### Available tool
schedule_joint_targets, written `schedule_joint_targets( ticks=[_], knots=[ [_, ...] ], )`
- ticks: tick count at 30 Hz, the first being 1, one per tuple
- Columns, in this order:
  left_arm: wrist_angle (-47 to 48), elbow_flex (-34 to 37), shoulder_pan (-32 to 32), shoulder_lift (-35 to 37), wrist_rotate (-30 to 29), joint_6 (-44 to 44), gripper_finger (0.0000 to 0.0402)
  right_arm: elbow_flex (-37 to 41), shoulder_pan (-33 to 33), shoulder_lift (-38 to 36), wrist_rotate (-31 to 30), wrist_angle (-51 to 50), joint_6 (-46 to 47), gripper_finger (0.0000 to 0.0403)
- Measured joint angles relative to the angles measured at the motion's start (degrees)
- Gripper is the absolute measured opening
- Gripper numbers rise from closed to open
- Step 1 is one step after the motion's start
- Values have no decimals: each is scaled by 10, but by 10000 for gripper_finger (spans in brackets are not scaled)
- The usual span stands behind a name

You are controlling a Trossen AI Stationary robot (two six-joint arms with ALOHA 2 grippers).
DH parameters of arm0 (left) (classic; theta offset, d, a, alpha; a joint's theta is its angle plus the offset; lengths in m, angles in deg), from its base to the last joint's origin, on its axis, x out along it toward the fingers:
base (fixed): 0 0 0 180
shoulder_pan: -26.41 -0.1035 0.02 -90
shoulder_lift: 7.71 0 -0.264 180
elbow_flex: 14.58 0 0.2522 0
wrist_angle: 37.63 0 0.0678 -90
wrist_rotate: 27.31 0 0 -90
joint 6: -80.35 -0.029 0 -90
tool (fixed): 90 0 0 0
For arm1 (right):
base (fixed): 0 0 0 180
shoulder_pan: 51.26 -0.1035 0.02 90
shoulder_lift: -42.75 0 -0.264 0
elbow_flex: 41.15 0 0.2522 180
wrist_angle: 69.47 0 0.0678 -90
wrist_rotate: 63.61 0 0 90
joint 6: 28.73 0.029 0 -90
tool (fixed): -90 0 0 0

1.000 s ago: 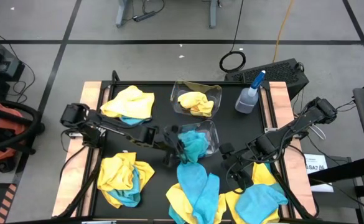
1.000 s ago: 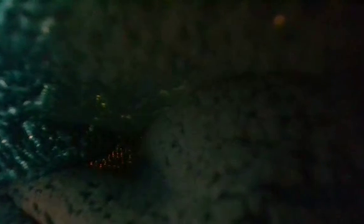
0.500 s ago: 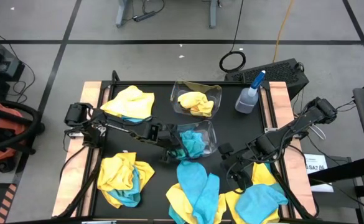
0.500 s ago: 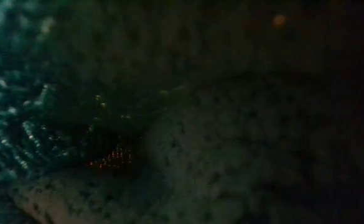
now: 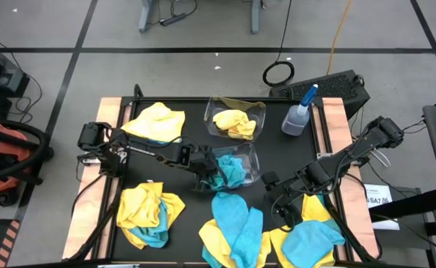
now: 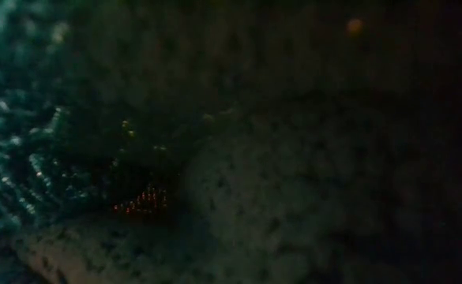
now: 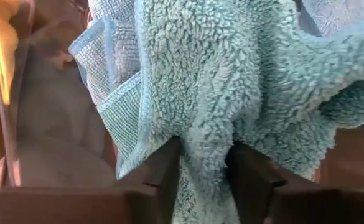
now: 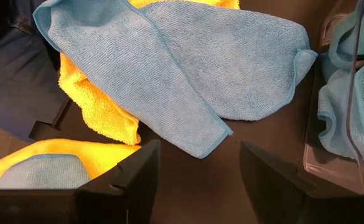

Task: Sort microfiber towel by color & place in baskets
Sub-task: Put the blue microfiber cloth into the bottom transparent bin

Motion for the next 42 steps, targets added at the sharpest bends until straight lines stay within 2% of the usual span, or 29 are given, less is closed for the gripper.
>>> schedule_joint_targets(
  ticks=[5,10,21,27,32,42],
  knots=[
    [36,-45,1,2,-2,-1,207,0,0,0,0,0,0,208],
    [91,-107,1,10,-2,-5,245,0,0,0,0,-2,-2,208],
    [221,-197,8,13,-2,-16,249,0,-8,0,2,-9,-8,208],
    [220,-212,33,13,13,-18,250,0,-22,0,2,-2,-9,208],
    [198,-214,58,13,48,-22,250,0,-34,0,2,25,-14,208],
    [149,-214,112,13,80,11,250,48,-51,1,30,192,-32,208]
  ],
)
